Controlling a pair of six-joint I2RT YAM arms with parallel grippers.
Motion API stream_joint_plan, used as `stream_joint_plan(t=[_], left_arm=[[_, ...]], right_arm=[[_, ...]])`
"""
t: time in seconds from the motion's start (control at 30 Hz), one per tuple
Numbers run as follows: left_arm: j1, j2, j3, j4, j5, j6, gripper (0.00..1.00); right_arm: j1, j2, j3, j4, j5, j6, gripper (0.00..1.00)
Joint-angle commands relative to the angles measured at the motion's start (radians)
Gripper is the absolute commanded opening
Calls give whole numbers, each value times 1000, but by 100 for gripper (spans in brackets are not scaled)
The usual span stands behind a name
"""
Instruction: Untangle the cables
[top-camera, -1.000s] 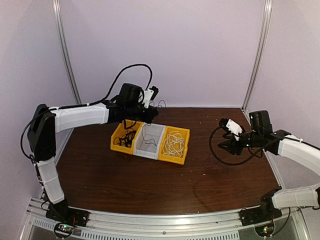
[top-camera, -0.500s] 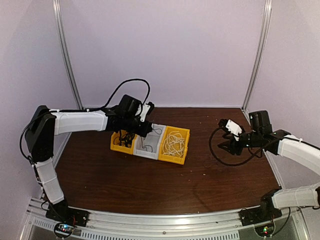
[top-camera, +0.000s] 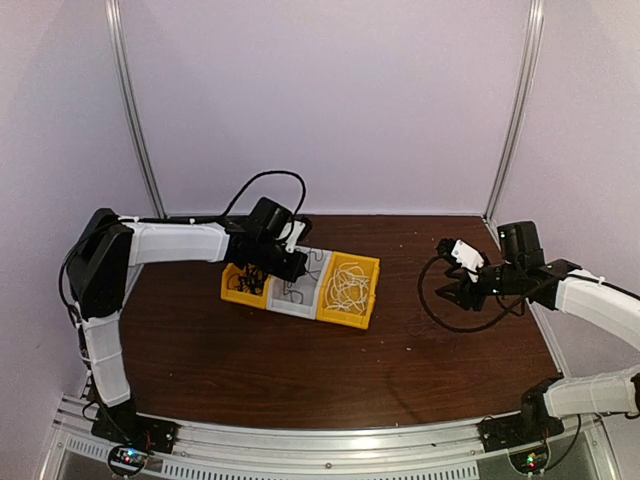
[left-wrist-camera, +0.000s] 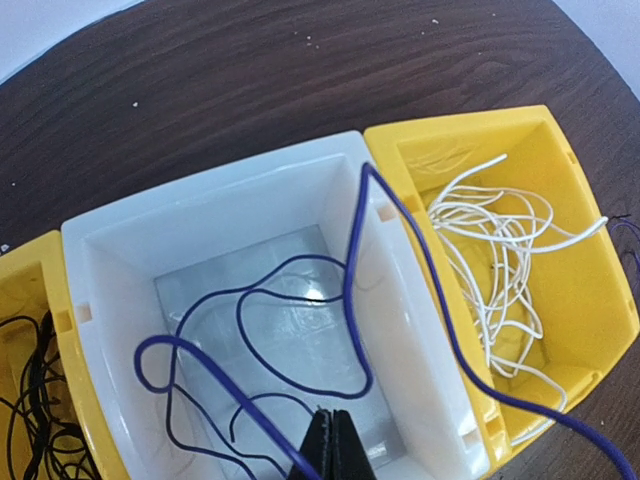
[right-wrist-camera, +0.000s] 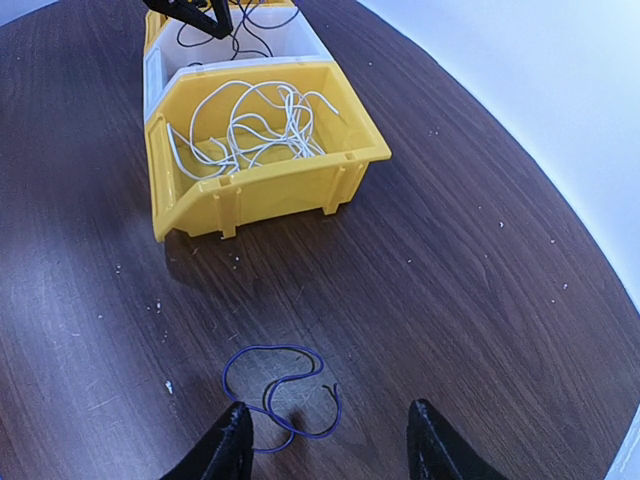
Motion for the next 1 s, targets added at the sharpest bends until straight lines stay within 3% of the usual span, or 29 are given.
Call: stream_joint_plan(t=[0.0,0.17,0.27,0.57,0.87,0.93,0.97], left_arm=[[1,55,57,-21,-12,-14,0],[1,68,56,-21,6,-27,1],[1,65,57,-33,12,-24,18],[1,-9,47,-64,19,-2,39],[1,-100,8,-60,13,62,44],[1,-103,2,-40,15,64,41],[1,-103,-1,-31,19,64,36]], right_arm=[[-3,2,-4,-4,-10,-6,53],[-2,2,-6,-4,-8,-12,53],[-2,6,-5,-3,-9,-12,53],[-3,16,-1,-7,-11,-15,53],[-1,23,-2,-7,-10,-18,53],[-1,25,0,-8,-10,-18,53],[-1,24,2,-9,-10,-18,53]])
